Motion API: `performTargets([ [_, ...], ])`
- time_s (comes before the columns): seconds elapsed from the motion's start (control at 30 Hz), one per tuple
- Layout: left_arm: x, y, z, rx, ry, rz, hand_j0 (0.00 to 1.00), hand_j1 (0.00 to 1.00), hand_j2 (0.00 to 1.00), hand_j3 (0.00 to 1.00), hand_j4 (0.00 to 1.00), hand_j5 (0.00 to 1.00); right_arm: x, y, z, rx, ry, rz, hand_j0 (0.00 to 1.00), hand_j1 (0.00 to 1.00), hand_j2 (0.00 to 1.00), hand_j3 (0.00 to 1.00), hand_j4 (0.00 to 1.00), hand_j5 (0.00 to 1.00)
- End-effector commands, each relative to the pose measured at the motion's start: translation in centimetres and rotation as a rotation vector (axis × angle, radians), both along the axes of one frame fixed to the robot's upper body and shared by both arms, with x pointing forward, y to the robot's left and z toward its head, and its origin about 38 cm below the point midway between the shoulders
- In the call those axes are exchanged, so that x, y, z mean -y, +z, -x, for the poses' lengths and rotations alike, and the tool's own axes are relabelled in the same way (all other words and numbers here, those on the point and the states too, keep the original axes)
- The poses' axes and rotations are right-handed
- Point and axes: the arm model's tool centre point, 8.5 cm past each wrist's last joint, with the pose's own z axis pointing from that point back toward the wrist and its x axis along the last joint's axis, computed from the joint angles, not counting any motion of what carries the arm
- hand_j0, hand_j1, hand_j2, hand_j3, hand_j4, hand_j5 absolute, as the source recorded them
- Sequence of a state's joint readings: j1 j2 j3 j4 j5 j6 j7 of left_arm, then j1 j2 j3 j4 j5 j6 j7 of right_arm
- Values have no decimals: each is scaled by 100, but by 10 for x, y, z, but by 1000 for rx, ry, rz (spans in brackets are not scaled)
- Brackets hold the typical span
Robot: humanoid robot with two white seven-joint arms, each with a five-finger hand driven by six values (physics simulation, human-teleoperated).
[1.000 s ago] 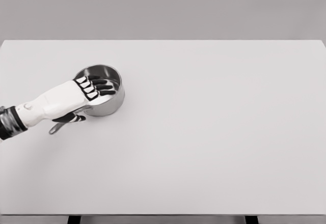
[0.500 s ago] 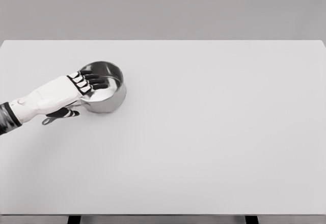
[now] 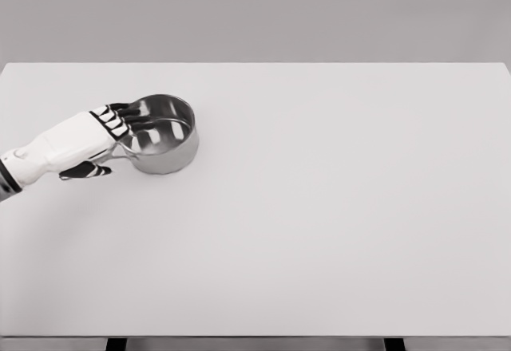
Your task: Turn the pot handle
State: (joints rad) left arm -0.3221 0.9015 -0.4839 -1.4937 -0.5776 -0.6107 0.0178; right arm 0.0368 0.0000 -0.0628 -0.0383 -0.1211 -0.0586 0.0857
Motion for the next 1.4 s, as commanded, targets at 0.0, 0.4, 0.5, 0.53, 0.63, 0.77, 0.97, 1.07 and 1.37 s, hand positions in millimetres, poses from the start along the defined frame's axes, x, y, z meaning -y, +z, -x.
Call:
performTargets([
  [0.0, -15, 5, 0, 0, 23, -27, 100, 100, 100, 100, 100, 100, 0, 0, 1, -2, 0, 0, 100, 100, 100, 100, 100, 100],
  [0.4, -40, 3, -5, -13, 95, -46, 100, 100, 100, 100, 100, 100, 0, 0, 0, 0, 0, 0, 100, 100, 100, 100, 100, 100],
  [0.5, -45, 3, -7, -13, 110, -47, 100, 100, 100, 100, 100, 100, 0, 0, 0, 0, 0, 0, 100, 100, 100, 100, 100, 100],
  [0.53, -47, 4, -7, -10, 115, -47, 100, 100, 100, 100, 100, 100, 0, 0, 1, 0, 0, 0, 100, 100, 100, 100, 100, 100],
  [0.63, -50, 6, -9, -5, 127, -44, 100, 100, 100, 100, 100, 100, 0, 0, 0, 0, 0, 0, 100, 100, 100, 100, 100, 100],
  [0.77, -58, 2, -10, -14, 153, -47, 100, 100, 100, 100, 100, 100, 0, 0, 0, 0, 0, 0, 100, 100, 100, 100, 100, 100],
  [0.97, -63, 4, -12, -9, 170, -45, 100, 100, 100, 100, 100, 100, 0, 0, 0, 0, 0, 0, 100, 100, 100, 100, 100, 100],
  [1.07, -68, 4, -13, -10, 185, -44, 100, 100, 100, 100, 100, 100, 0, 0, 0, 0, 0, 0, 100, 100, 100, 100, 100, 100],
  [1.37, -78, 4, -15, -10, 218, -43, 100, 100, 100, 100, 100, 100, 0, 0, 0, 0, 0, 0, 100, 100, 100, 100, 100, 100],
])
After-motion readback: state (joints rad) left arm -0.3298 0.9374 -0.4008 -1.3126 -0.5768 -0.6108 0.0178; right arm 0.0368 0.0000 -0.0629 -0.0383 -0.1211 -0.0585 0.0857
